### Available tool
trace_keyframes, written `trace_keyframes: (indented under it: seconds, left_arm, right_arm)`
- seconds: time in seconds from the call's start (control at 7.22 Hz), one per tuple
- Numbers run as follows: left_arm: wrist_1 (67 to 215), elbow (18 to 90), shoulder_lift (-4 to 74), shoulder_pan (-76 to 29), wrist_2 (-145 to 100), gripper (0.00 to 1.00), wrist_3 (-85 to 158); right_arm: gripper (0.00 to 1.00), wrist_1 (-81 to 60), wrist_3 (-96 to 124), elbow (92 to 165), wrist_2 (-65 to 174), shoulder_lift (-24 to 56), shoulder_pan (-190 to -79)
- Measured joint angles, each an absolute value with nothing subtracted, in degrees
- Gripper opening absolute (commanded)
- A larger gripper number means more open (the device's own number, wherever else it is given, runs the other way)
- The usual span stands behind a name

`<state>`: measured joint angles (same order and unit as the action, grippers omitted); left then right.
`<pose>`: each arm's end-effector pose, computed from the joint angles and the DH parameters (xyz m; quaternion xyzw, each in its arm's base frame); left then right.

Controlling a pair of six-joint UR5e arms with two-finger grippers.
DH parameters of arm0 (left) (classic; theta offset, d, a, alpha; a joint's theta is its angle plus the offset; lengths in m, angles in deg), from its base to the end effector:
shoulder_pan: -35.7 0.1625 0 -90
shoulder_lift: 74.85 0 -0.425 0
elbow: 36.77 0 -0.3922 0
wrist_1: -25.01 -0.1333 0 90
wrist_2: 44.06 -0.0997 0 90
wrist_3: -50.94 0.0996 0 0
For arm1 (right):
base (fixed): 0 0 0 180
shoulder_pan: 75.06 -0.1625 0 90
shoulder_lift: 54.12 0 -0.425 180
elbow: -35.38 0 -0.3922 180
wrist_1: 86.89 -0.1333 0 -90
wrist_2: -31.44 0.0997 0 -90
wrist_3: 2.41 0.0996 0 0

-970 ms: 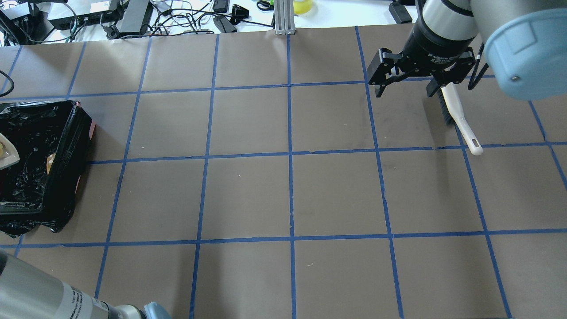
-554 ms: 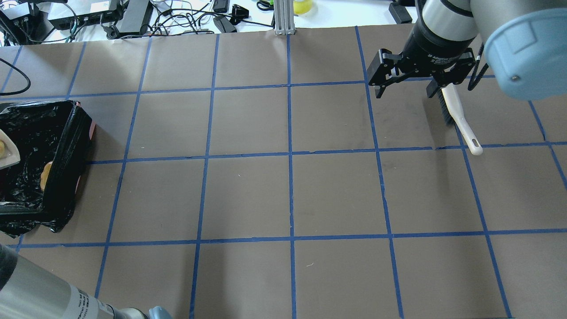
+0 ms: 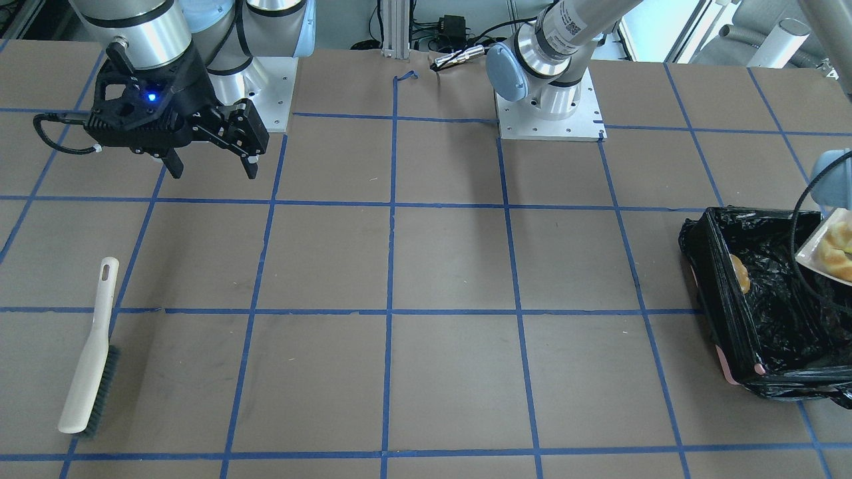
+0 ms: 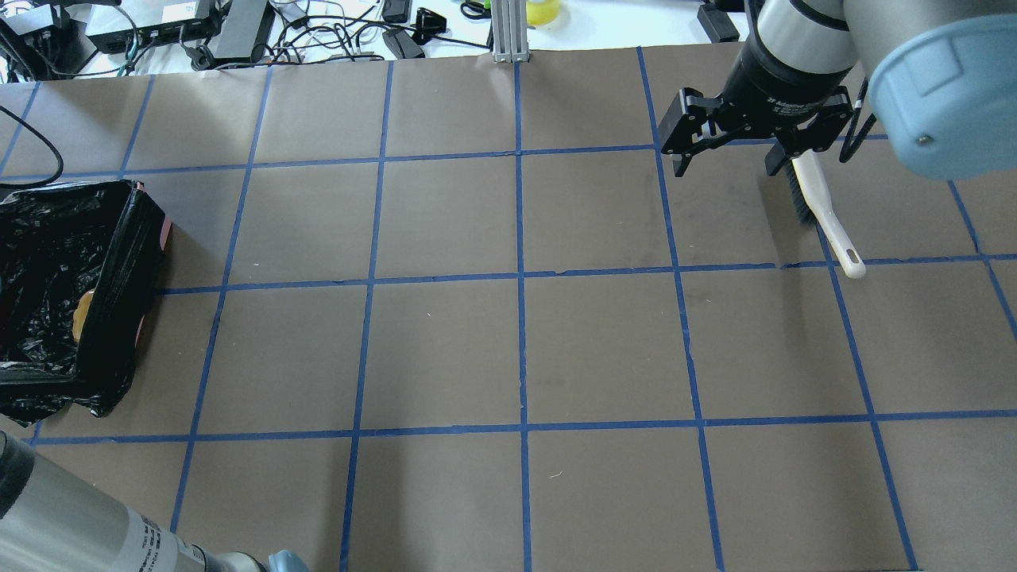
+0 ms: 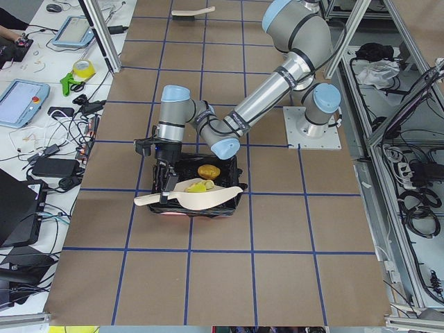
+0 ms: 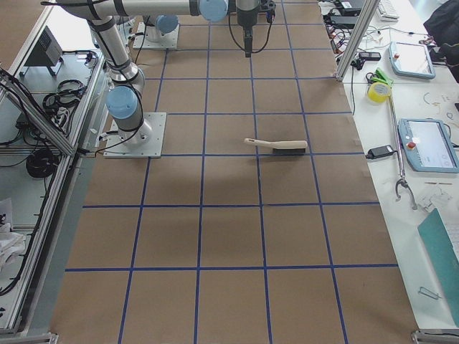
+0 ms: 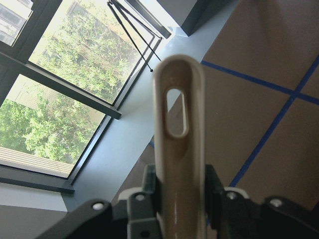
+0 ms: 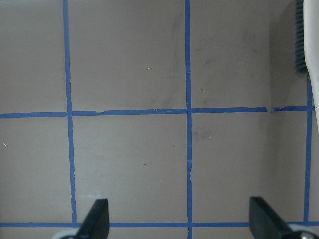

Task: Sweep and dump trash into bin
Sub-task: 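Hold the dustpan tipped over the black bin with the left gripper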

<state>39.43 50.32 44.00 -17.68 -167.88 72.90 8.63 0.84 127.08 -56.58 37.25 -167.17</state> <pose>0.3463 -0.5965 0.3856 -0.2319 0.8457 -0.2211 0.4267 0.1547 -0.4850 0.4950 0.0092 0.9988 -0.0444 0.0194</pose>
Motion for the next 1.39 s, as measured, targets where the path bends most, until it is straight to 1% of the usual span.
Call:
trace_keyframes:
  seconds: [0.28,0.55,0.97,1.39]
  left_arm:
    - [31.68,50.39,44.9,-19.19,-167.84,0.0,72.14]
    - [26.95,50.62,45.61,-20.62,-167.89,0.0,68.52]
    - [18.41,54.71,45.88,-21.3,-167.82,0.0,63.28]
    - [17.33,55.33,44.73,-21.34,-167.28,0.0,63.26]
  right_arm:
    - [1.0,8.57,0.84,127.12,-56.77,37.24,-167.17]
    - [1.0,8.56,0.84,127.14,-56.85,37.2,-167.17]
    - [1.0,8.54,0.66,127.14,-56.9,37.22,-167.16]
    - [1.0,8.48,0.36,127.27,-57.11,37.2,-167.09]
